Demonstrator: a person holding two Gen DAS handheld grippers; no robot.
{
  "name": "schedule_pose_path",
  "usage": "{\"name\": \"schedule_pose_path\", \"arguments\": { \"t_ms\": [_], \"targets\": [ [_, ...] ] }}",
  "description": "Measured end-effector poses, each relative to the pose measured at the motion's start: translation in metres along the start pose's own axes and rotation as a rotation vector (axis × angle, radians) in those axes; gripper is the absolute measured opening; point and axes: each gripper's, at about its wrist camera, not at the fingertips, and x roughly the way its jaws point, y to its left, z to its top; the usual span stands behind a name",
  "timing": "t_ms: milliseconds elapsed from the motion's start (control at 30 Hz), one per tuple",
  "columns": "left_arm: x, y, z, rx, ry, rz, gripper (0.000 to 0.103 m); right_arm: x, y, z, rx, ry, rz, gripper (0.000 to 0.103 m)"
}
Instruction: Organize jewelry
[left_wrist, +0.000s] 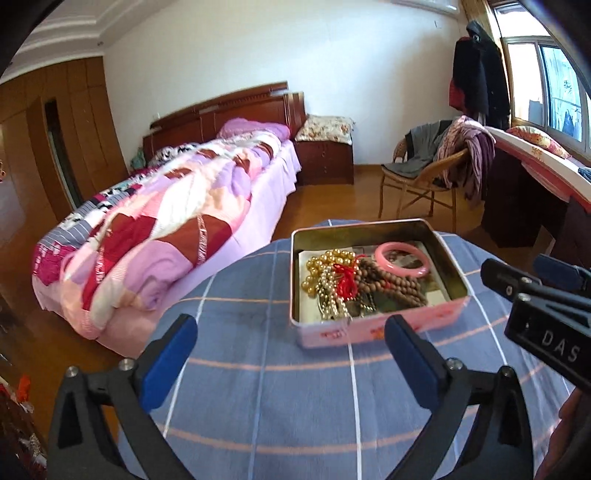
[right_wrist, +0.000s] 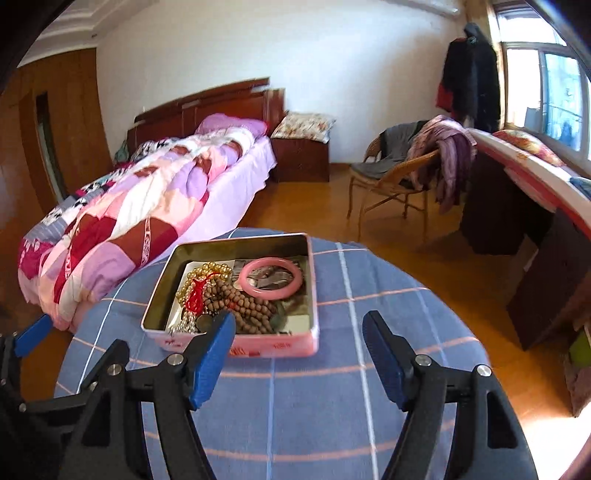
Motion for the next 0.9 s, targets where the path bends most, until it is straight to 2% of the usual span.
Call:
{"name": "schedule_pose_path", "arguments": {
  "t_ms": [167, 300, 500, 767, 900],
  "targets": [
    [-0.033, 0.002, -0.007, -0.008, -0.010, 0.003, 0.103, -0.045, -0.010, -0.014, 0.050, -0.059, 0.006, 0.072],
    [-0.054, 0.006, -0.017, -0.034, -0.008, -0.023, 0.103, -0.086, -0.012, -0.028, 0.056, -0.127, -0.008, 0.073],
    [-0.084, 0.014, -0.031, -0.075, -0.038, -0.018, 0.103, -0.135, -0.016, -0.042, 0.079, -0.221, -0.011, 0.080],
    [-0.125, 0.015, -0.038, -0.048, -0.145, 0.058, 0.103, -0.166, -0.007, -0.043, 0.060, -0.280, 0.005, 0.082],
    [-0.135, 0.018, -0.039, -0.057, -0.163, 0.045, 0.103, -0.179, -0.003, -0.044, 0.057, -0.309, 0.012, 0.082]
  ]
}}
